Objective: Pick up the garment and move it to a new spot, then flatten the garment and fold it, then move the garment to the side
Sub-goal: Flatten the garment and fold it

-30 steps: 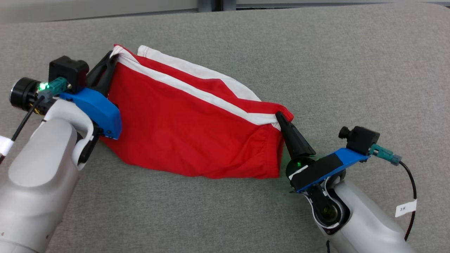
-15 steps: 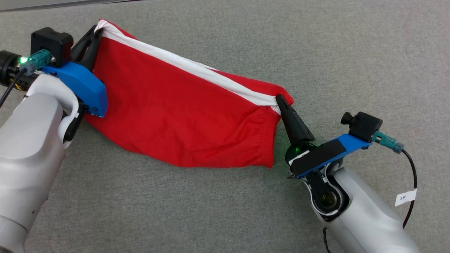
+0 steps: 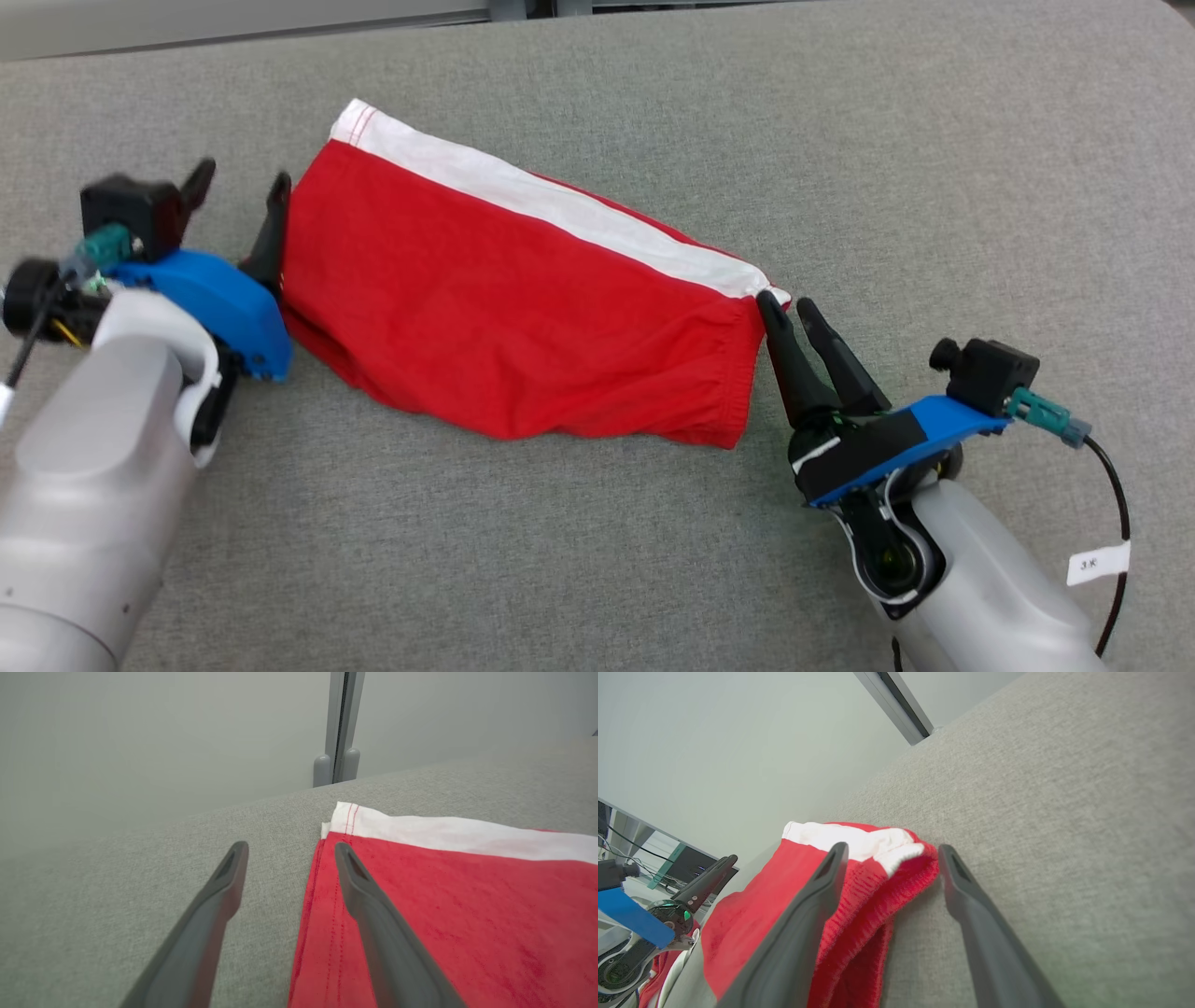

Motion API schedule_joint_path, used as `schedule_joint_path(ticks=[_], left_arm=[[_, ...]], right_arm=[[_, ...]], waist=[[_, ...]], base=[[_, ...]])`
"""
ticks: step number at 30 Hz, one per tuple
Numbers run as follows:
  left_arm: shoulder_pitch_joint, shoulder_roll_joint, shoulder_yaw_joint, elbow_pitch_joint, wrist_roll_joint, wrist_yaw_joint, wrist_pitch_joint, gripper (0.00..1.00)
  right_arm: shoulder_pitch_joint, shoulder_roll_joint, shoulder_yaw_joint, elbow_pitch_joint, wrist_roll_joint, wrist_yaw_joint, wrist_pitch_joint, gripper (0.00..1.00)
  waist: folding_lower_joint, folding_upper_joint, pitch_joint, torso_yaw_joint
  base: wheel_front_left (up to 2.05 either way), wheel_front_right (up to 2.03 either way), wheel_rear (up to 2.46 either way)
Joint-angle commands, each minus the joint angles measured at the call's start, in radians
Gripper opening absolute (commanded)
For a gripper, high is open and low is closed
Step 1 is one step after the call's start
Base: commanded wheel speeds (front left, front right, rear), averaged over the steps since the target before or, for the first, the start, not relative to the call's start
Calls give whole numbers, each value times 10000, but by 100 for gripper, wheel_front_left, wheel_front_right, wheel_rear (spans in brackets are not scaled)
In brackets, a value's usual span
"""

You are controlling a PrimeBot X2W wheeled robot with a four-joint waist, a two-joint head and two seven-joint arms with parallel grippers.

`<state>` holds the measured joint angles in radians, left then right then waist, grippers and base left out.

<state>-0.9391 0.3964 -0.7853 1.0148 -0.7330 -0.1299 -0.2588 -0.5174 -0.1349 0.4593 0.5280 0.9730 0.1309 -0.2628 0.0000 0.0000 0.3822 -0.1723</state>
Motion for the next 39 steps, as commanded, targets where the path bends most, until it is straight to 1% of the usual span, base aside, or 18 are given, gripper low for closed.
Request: schedule_joint_path(ticks=[1, 6, 11, 17, 22, 24, 27, 30, 35, 39], left_arm=[[251, -97, 102, 39, -136, -11, -64, 100], [965, -175, 522, -70, -394, -11, -73, 100], [1384, -396, 857, -120, -443, -11, -76, 100], [1620, -655, 692, 268, -617, -11, -68, 100], [1733, -897, 459, 1150, -746, -11, 428, 100], [1817, -1047, 375, 1370, -754, -11, 516, 0], [2042, -1198, 277, 1572, -819, -11, 620, 0], [2167, -1289, 362, 1825, -940, 2, 451, 0], [2643, -1608, 574, 1959, -1087, 320, 50, 0], [3407, -1846, 950, 1643, -1212, 651, -66, 0]], right_arm=[[292, -98, -78, 154, -204, -3, -25, 100], [613, -148, -644, 129, -841, -3, -25, 100], [844, -140, -1578, -17, -2112, -2, -27, 100], [1143, 165, -2658, -93, -3635, -2, -29, 100], [1328, 382, -3265, -113, -4677, -2, -28, 100], [1453, 459, -3399, -110, -4949, -2, -28, 100], [1563, 526, -3592, -67, -5333, -2, -28, 100], [1743, 580, -3723, -22, -5610, -2, -28, 100], [2151, 630, -3998, 15, -6233, -2, -28, 100], [2651, 678, -4213, 126, -6672, -2, -29, 100]], waist=[[0, 0, -53, 8], [0, 0, -186, 40], [0, 0, -279, 29], [0, 0, -408, -54], [0, 0, -585, -86], [0, 0, -692, -66], [0, 0, -924, 0], [0, 0, -1206, 80], [0, 0, -1879, 303], [0, 0, -2499, 603]], base=[[0, 0, 0], [0, 0, 0], [0, 0, 0], [0, 0, 0], [0, 0, 0], [0, 0, 0], [0, 0, 0], [0, 0, 0], [0, 0, 0], [0, 0, 0]])
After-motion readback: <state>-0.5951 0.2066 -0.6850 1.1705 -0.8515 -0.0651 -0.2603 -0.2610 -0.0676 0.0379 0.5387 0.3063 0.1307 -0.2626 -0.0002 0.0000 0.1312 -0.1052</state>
